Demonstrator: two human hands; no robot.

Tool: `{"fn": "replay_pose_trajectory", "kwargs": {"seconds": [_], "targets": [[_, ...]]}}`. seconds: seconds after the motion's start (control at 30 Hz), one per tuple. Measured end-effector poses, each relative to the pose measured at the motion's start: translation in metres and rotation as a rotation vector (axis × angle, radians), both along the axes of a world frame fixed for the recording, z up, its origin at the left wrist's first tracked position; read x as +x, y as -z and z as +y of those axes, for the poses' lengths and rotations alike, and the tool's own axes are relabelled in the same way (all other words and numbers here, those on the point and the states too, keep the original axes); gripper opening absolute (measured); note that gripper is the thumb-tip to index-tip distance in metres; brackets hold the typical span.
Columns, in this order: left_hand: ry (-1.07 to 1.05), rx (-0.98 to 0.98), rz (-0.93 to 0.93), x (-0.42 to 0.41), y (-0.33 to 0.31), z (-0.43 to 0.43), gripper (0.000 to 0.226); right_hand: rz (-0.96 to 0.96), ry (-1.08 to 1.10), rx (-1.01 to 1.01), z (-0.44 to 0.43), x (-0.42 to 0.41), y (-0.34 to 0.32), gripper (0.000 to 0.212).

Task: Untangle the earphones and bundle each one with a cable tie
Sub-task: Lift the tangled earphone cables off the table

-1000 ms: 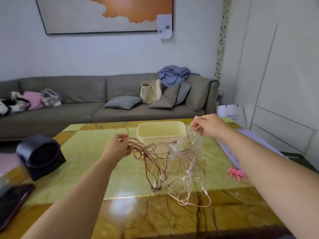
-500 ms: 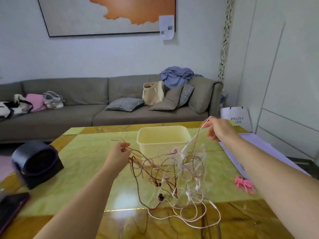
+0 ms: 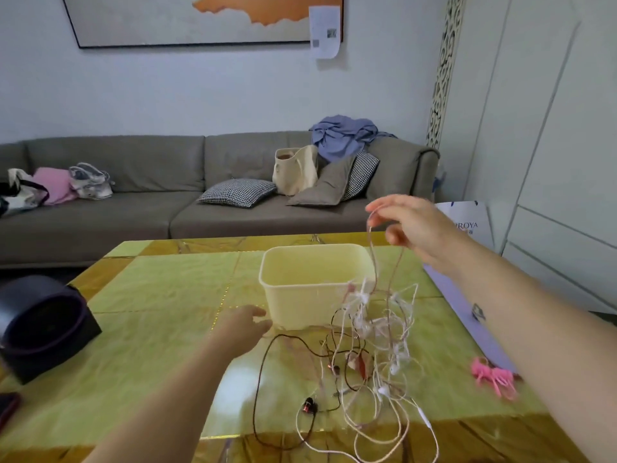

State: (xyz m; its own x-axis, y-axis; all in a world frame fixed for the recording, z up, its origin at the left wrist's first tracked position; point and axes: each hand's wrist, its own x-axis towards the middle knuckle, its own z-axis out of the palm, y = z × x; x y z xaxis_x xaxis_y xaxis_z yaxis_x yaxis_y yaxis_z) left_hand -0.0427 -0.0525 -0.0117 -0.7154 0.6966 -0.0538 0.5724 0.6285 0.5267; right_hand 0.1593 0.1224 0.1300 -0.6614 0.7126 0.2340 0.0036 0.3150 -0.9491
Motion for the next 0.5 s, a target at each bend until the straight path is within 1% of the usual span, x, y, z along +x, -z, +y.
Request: {"fn": "replay_pose_trajectory", "kwargs": {"seconds": [0.07,0.1,0.17,0.2,0.23,0.27,0.3,0.37,0.4,0.43,0.47,0.5], "targets": [[0.053,0.158,0.024,0.015,-0.01,0.007,0.047,-0.149,-0.118,0.082,-0.011,-0.003,0.002,0.021],[0.153,0.25,0.006,0.027,-0.018,0.01,0.053,-0.181,-0.163,0.103,-0.016,-0.005,0.004,0.02],[0.383,0.322,-0.017,0.054,-0.033,0.018,0.067,-0.15,-0.221,0.078,-0.026,-0.01,0.005,0.02],[0.456,0.316,-0.036,0.066,-0.038,0.022,0.072,-0.092,-0.245,0.014,-0.03,-0.012,0.004,0.02],[0.483,0.305,-0.061,0.073,-0.039,0.025,0.071,-0.017,-0.269,-0.071,-0.033,-0.013,0.002,0.021],[0.484,0.3,-0.092,0.076,-0.037,0.029,0.065,0.059,-0.284,-0.149,-0.035,-0.013,-0.001,0.021],[0.476,0.315,-0.116,0.076,-0.034,0.032,0.051,0.125,-0.283,-0.198,-0.034,-0.013,-0.004,0.021],[0.41,0.388,-0.098,0.07,-0.028,0.036,0.015,0.207,-0.229,-0.224,-0.027,-0.01,-0.006,0.023],[0.368,0.447,-0.095,0.065,-0.026,0.036,0.012,0.23,-0.181,-0.222,-0.021,-0.007,-0.004,0.023],[0.325,0.507,-0.1,0.06,-0.025,0.035,0.017,0.236,-0.121,-0.211,-0.013,-0.005,-0.001,0.024],[0.283,0.562,-0.119,0.055,-0.026,0.033,0.02,0.209,-0.046,-0.172,-0.005,-0.001,0.004,0.023],[0.246,0.607,-0.14,0.049,-0.029,0.03,0.019,0.136,0.04,-0.089,0.002,0.003,0.011,0.021]]}}
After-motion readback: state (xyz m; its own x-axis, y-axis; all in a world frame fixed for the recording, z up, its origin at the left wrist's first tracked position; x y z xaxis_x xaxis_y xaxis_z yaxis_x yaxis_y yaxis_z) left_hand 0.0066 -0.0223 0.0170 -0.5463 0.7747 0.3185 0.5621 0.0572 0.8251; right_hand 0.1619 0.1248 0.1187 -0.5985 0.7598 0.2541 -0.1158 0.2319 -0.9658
